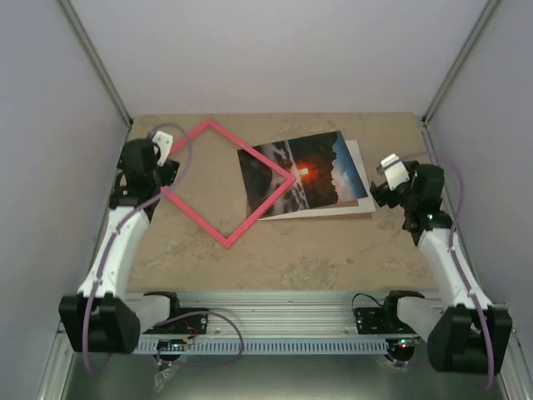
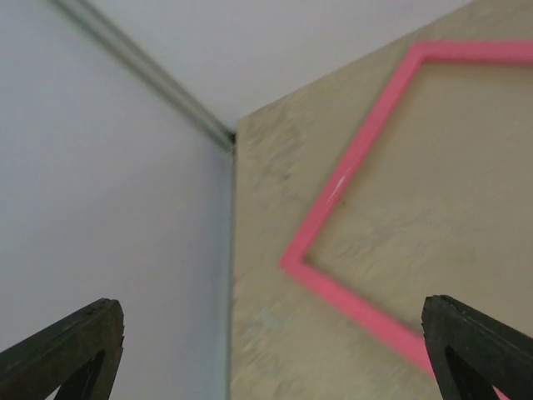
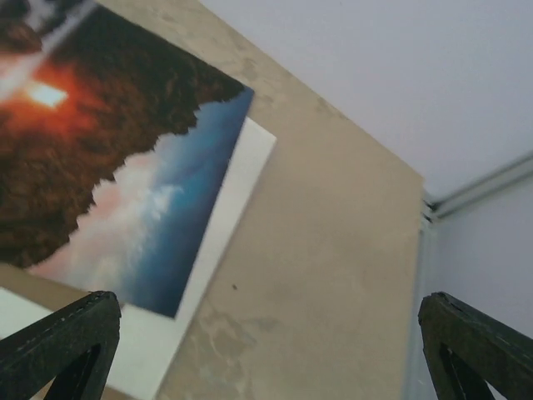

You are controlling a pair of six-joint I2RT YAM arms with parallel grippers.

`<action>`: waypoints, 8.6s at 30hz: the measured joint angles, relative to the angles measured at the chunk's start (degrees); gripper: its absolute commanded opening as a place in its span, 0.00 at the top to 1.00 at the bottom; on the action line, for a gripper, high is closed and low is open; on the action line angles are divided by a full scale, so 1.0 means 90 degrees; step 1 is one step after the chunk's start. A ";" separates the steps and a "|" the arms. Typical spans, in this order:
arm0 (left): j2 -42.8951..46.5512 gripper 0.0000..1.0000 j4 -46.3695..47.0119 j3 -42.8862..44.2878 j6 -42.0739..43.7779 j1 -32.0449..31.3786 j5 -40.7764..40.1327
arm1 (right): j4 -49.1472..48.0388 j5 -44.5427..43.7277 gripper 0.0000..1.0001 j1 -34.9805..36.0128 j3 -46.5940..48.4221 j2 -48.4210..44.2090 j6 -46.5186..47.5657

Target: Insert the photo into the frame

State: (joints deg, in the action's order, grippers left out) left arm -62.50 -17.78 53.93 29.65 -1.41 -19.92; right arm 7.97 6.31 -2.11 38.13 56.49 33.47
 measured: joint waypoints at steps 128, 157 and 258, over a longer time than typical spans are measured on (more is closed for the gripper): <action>-0.0697 0.01 -0.0391 0.5331 -0.4012 -0.1841 0.3599 | -0.0376 -0.0053 1.00 0.1603 0.6234 0.3509 -0.2936; -0.2176 0.28 -0.1474 0.4357 -0.2336 -0.2676 0.2232 | 0.2550 0.0617 0.99 0.1212 0.5367 0.3713 -0.7507; -0.4177 0.22 -0.1197 0.2667 -0.1090 -0.2339 0.3223 | 0.4590 0.4277 0.36 -0.3764 0.3160 0.4583 -0.1328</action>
State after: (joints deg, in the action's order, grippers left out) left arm -100.09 -28.56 77.93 19.84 -22.46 9.08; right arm 49.28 44.80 -35.99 66.57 97.73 21.52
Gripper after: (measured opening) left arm 0.809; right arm 0.731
